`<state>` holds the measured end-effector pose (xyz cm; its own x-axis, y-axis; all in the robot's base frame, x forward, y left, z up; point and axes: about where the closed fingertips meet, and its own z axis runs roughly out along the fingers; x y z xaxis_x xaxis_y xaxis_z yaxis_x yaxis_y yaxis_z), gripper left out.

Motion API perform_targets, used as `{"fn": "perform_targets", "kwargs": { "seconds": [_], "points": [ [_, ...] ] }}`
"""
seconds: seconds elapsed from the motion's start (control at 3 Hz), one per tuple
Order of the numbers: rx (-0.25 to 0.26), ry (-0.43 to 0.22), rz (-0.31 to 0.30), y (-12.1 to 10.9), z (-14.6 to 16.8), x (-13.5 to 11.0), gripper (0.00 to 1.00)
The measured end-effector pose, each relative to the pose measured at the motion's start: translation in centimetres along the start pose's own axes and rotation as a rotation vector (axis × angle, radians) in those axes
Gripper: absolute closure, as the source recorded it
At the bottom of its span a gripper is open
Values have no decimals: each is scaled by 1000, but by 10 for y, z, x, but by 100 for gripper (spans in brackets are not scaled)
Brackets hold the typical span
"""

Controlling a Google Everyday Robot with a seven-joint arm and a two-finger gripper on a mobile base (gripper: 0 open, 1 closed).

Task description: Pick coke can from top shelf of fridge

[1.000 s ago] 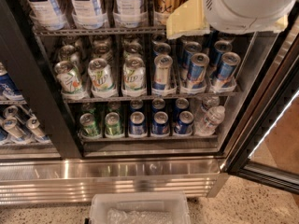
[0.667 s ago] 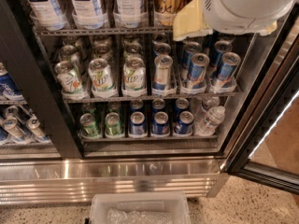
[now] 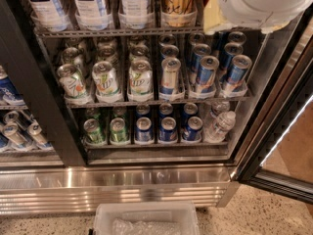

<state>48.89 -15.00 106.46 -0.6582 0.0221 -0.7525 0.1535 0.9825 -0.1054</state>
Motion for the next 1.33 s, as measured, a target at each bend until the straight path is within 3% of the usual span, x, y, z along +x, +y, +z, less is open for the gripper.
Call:
{"fn": "perform_targets", "kwargs": {
  "seconds": [0.33,0.67,1.0,1.33],
  "points": [
    [58,-34,44,-15,6,-12,67],
    [118,-38,70,-30,25,-17,81],
    [153,-37,75,-40,40,-17,71],
    [136,-23,23,-38,46,-12,52]
  ]
}}
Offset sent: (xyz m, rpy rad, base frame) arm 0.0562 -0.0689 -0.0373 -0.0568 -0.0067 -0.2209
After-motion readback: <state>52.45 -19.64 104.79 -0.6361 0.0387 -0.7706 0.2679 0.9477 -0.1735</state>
